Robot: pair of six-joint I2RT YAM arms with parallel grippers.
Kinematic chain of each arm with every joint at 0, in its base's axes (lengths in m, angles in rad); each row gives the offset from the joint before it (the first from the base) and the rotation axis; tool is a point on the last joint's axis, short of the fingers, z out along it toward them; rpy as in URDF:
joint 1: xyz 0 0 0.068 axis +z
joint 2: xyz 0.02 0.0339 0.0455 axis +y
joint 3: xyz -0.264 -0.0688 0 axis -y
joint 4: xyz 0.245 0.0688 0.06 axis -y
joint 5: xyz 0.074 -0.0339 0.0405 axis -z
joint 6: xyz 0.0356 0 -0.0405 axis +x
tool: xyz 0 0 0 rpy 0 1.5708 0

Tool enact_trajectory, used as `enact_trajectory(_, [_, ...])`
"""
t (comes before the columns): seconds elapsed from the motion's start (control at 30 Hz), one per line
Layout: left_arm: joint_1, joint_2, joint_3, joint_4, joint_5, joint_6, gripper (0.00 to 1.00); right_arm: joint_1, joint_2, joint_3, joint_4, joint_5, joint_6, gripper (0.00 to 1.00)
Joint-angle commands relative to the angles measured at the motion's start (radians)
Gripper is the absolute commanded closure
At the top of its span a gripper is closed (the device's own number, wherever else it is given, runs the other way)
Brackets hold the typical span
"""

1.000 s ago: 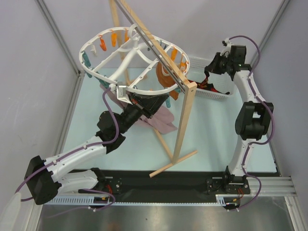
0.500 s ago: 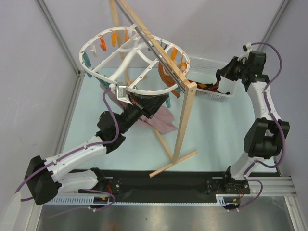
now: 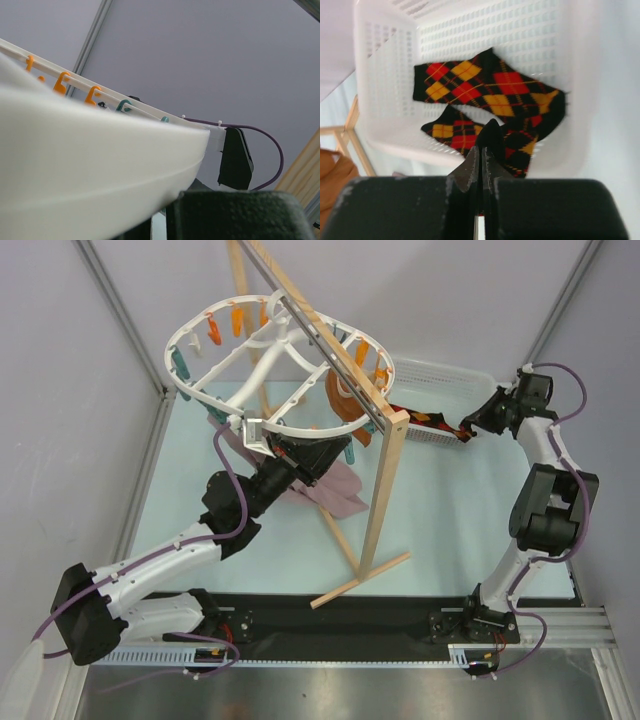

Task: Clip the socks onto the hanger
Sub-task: Pick up the sock from the bin.

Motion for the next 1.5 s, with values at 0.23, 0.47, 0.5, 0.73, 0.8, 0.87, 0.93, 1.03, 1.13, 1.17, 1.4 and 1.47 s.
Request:
enact_trajectory(0.23, [0.003, 0.016, -0.034, -0.086, -0.039, -0.08, 1.0, -0.02, 0.021, 0.037, -0.029, 0.127, -0.071, 0.82])
enact_trajectory(0.47, [0.003, 0.018, -0.035, -0.086, -0.038, -0.08, 1.0, -0.022, -0.023, -0.048, 0.045, 0.101, -0.045, 0.54])
enact_trajectory(0.5, [0.003, 0.018, -0.035, -0.086, -0.038, -0.08, 1.0, -0.022, -0.031, -0.061, 0.055, 0.097, -0.038, 0.51])
enact_trajectory(0.73, [0.003, 0.016, -0.038, -0.084, -0.036, -0.08, 1.0, -0.022, -0.092, -0.17, 0.163, 0.051, 0.031, 0.35])
enact_trajectory(0.8, [0.003, 0.014, -0.041, -0.084, -0.035, -0.083, 1.0, -0.022, -0.117, -0.203, 0.22, 0.032, 0.048, 0.33])
enact_trajectory(0.87, [0.003, 0.013, -0.041, -0.086, -0.036, -0.081, 1.0, -0.022, -0.122, -0.205, 0.226, 0.02, 0.055, 0.32])
enact_trajectory(0.93, [0.003, 0.011, -0.041, -0.089, -0.038, -0.081, 1.0, -0.022, -0.129, -0.207, 0.238, 0.006, 0.058, 0.32])
enact_trajectory(1.03, [0.003, 0.013, -0.04, -0.087, -0.036, -0.081, 1.0, -0.022, -0.119, -0.178, 0.196, -0.014, 0.037, 0.29])
enact_trajectory(1.13, [0.003, 0.016, -0.04, -0.081, -0.036, -0.081, 1.0, -0.02, -0.117, -0.161, 0.172, -0.017, 0.011, 0.29])
enact_trajectory(1.17, [0.003, 0.016, -0.04, -0.079, -0.035, -0.083, 1.0, -0.02, -0.122, -0.177, 0.175, -0.009, 0.005, 0.27])
enact_trajectory(1.4, [0.003, 0.025, -0.037, -0.078, -0.027, -0.087, 1.0, -0.016, -0.117, -0.164, 0.16, -0.012, -0.047, 0.28])
enact_trajectory(1.47, [0.003, 0.027, -0.037, -0.076, -0.024, -0.087, 1.0, 0.001, -0.08, -0.129, 0.12, 0.002, -0.087, 0.28])
